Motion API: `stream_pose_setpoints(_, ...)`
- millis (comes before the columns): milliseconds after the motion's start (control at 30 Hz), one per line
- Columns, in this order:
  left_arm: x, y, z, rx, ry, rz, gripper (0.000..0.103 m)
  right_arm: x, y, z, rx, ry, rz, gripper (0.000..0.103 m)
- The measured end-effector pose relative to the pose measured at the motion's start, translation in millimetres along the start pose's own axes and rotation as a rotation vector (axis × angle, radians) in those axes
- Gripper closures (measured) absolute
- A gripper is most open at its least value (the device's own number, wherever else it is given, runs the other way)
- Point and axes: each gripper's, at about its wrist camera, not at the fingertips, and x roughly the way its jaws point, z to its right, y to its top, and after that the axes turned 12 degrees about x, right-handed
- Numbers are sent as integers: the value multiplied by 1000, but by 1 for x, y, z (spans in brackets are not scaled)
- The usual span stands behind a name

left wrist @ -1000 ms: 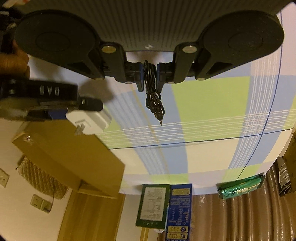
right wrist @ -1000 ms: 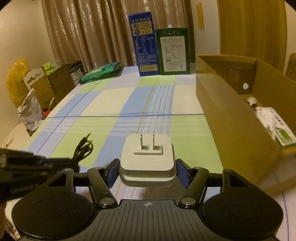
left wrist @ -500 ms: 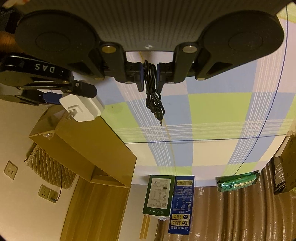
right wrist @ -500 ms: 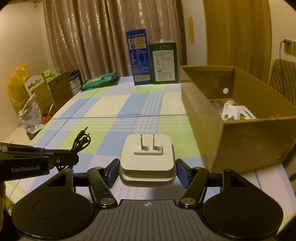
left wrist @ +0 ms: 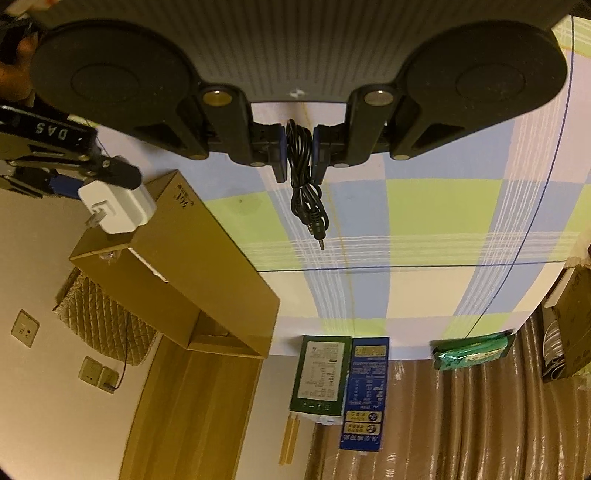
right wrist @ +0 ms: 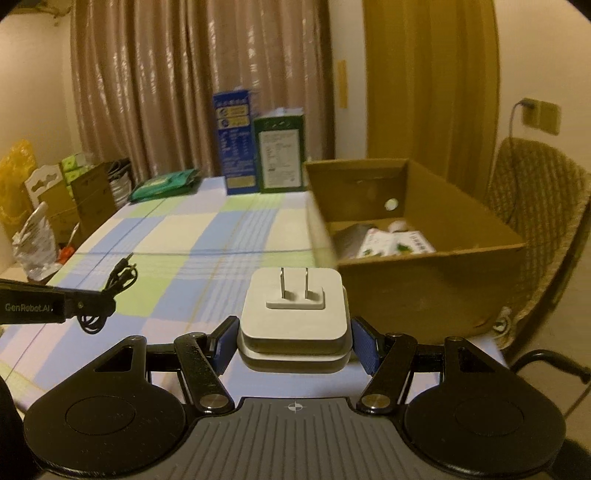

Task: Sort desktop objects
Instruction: 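Lift and carry the cable and plug adapter toward the cardboard box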

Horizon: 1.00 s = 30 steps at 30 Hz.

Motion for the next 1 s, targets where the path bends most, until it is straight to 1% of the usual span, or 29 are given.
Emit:
stream_pose_setpoints(200, 5, 9, 19, 27, -17, 4, 94, -15, 10, 20, 29, -26, 46, 41)
stream_pose_setpoints(367, 9, 15, 37, 54, -35, -2, 94, -25, 22, 34, 64, -30, 78, 41)
stream_pose_setpoints(600, 14, 34, 60, 76, -58, 10, 94, -33, 42, 51, 84, -39, 125, 41)
stream_pose_setpoints(1000, 36, 94, 100, 102, -134, 33, 94, -28, 85, 93, 122, -96, 173, 41)
